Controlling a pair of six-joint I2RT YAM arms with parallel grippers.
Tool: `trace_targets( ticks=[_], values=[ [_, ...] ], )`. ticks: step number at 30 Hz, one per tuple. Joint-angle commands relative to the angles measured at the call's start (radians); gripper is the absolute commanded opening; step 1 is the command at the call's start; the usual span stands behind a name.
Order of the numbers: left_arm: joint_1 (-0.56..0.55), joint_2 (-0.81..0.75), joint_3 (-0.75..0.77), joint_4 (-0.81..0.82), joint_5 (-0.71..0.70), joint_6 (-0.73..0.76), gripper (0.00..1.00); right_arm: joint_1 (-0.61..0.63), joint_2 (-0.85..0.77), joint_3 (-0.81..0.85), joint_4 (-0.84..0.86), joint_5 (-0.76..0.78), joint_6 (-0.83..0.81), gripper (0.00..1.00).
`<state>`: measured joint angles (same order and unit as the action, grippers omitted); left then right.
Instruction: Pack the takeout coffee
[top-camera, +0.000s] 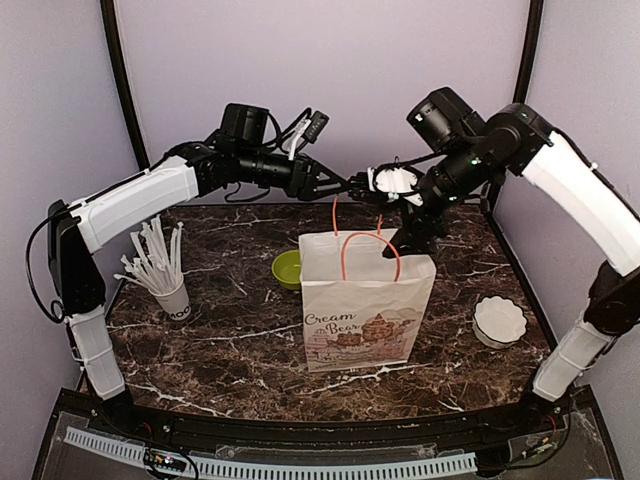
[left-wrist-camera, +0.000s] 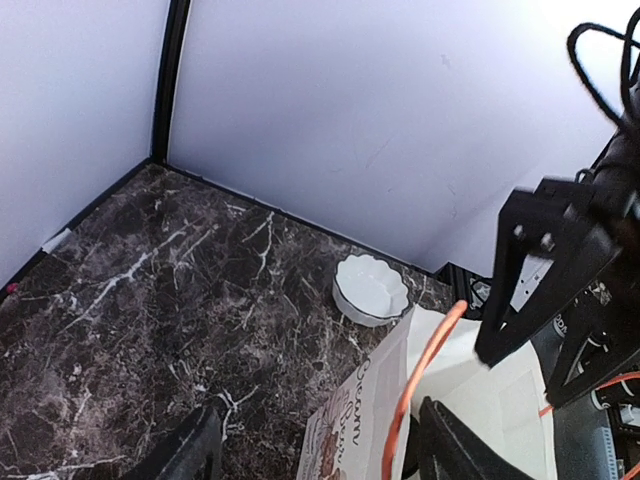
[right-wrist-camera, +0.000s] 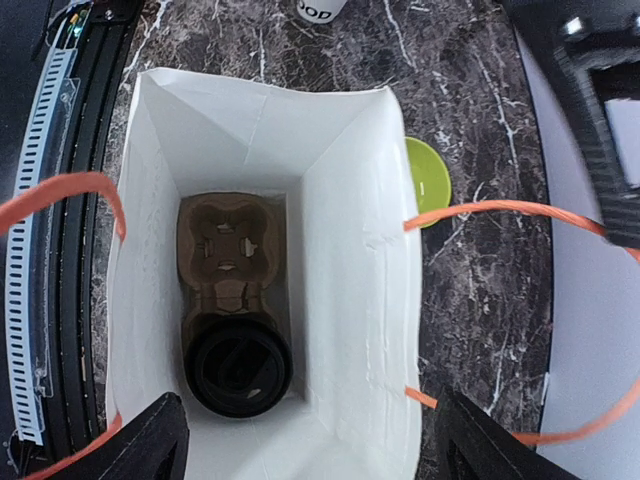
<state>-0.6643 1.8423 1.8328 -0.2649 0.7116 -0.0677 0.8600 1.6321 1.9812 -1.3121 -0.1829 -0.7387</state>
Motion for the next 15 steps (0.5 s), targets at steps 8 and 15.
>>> trace_targets(
  ticks=[8,15],
  values=[
    [-0.033,0.063,0.102,-0.037,0.138,-0.032,0.05,-0.176,-0.174,0.026,0.145,0.080,-0.022,0.84],
    [-0.136,-0.028,0.078,-0.095,0.089,0.043,0.00,-0.462,-0.248,-0.153,0.379,0.079,0.095,0.81]
  ],
)
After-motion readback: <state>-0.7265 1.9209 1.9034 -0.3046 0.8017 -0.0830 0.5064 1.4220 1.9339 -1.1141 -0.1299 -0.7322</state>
